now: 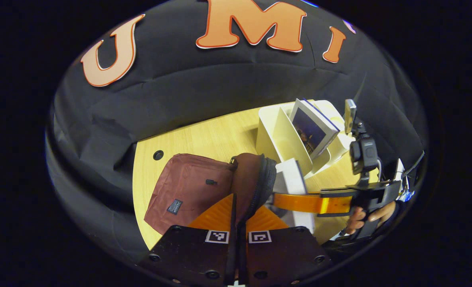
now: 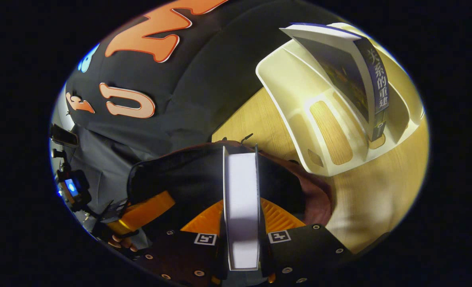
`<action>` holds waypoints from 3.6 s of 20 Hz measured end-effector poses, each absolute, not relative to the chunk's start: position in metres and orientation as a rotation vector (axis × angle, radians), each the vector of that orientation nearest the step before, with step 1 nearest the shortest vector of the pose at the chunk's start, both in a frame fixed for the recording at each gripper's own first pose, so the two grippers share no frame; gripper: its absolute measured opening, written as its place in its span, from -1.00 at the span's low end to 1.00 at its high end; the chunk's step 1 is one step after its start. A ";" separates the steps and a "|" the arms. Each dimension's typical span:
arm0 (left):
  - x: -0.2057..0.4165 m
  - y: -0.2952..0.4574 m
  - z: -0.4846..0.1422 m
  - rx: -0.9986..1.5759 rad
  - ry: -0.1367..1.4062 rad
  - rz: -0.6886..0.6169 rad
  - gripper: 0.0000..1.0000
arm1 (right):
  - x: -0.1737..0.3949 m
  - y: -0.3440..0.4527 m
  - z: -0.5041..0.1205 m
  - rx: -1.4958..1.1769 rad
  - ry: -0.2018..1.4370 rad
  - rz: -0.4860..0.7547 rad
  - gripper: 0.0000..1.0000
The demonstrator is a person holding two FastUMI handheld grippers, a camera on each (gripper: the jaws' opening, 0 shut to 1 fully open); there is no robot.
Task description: Open the schoolbag, grab two books from the bookshelf and put them into the schoolbag.
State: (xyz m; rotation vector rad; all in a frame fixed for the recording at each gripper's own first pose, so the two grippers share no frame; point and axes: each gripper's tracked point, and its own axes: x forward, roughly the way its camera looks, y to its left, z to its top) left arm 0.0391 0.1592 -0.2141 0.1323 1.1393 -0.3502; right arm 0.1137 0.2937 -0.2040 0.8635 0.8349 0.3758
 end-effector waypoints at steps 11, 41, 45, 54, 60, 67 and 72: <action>0.036 0.152 -0.205 0.106 1.110 -0.350 -0.92 | 0.137 0.336 -0.233 0.858 0.724 0.343 -0.36; 0.026 0.149 -0.232 0.111 1.105 -0.349 -0.92 | 0.104 0.127 -0.139 0.072 0.805 0.180 0.90; 0.019 0.145 -0.237 0.087 1.119 -0.352 -0.92 | 0.120 0.105 -0.114 0.045 0.809 0.164 0.90; 0.013 0.155 -0.247 0.018 1.131 -0.296 -0.92 | 0.184 0.093 -0.121 0.053 0.942 0.157 0.91; 0.012 0.159 -0.257 -0.012 1.159 -0.261 -0.92 | 0.237 0.079 -0.156 0.087 1.056 0.144 0.82; 0.008 0.164 -0.264 -0.040 1.187 -0.218 -0.92 | 0.254 0.080 -0.185 0.063 1.165 0.147 -0.05; 0.009 0.162 -0.263 -0.033 1.198 -0.209 -0.92 | 0.259 0.073 -0.200 0.014 1.190 0.124 0.00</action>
